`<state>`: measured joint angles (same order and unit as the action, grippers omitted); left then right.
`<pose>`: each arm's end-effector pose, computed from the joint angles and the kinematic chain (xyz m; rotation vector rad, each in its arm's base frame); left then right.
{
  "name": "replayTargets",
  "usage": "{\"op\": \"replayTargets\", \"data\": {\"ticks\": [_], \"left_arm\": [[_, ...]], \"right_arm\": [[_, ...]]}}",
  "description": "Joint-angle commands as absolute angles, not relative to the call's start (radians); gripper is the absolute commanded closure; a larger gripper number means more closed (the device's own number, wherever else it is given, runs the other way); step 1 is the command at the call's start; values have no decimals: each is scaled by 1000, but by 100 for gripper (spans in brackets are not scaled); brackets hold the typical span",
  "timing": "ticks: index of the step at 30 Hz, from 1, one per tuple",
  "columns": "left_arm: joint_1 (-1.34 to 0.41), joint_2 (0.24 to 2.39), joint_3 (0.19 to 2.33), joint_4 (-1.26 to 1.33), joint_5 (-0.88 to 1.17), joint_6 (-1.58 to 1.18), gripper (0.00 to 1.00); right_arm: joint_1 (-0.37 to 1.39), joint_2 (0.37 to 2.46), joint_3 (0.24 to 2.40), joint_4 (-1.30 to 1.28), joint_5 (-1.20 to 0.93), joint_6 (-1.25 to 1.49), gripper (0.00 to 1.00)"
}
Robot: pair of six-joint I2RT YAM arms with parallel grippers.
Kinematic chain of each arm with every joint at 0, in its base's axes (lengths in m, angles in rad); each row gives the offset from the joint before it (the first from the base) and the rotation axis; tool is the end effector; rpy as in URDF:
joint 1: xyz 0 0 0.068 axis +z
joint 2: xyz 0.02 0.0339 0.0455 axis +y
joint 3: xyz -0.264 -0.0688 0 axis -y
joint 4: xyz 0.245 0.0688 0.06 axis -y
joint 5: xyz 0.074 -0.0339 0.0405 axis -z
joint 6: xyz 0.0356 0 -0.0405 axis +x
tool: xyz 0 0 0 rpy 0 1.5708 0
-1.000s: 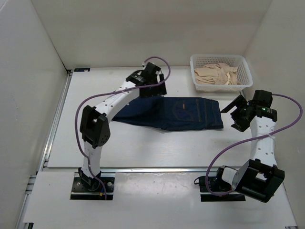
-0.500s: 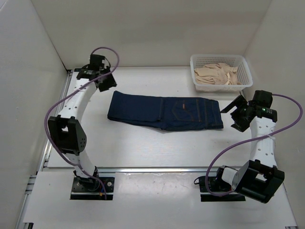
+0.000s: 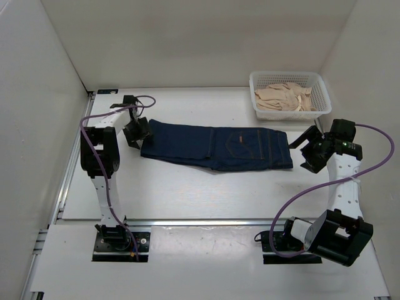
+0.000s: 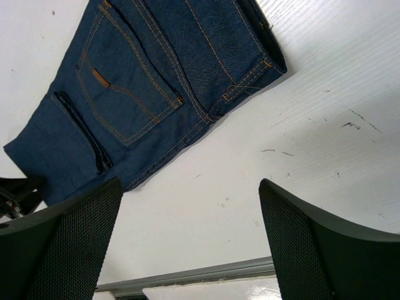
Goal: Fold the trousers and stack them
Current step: Fold the trousers
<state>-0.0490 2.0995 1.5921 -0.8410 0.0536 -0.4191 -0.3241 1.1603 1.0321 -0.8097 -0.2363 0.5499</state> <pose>0.4200 -0.0225 0.1680 -0.5312 2.8853 -0.1525 0.2203 -0.0652 0.2962 0.9747 2.3173 0.3890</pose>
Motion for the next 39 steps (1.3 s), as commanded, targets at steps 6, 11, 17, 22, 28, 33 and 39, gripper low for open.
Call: {"op": "replayTargets", "data": {"ticks": [6, 11, 17, 22, 28, 33, 39], "left_arm": [[-31, 2123, 1617, -839, 147, -388, 85], [-8, 2005, 1608, -839, 59, -410, 90], [38, 1865, 1712, -913, -38, -356, 90], [87, 1856, 1879, -1043, -97, -305, 90], [19, 1804, 2029, -1098, -98, -305, 90], [-41, 1753, 2082, -1115, -6, -323, 90], [-162, 1775, 2137, -1115, 118, -419, 90]], "right_arm": [[-318, 1160, 1054, -779, -270, 554, 6], [-318, 1160, 1043, -779, -261, 554, 5], [-308, 1135, 1025, -779, -247, 554, 5], [-290, 1156, 957, -727, -229, 554, 5], [-210, 1190, 928, -689, -229, 572, 5], [-189, 1181, 928, -689, -175, 590, 5], [-189, 1160, 917, -710, -156, 591, 5]]}}
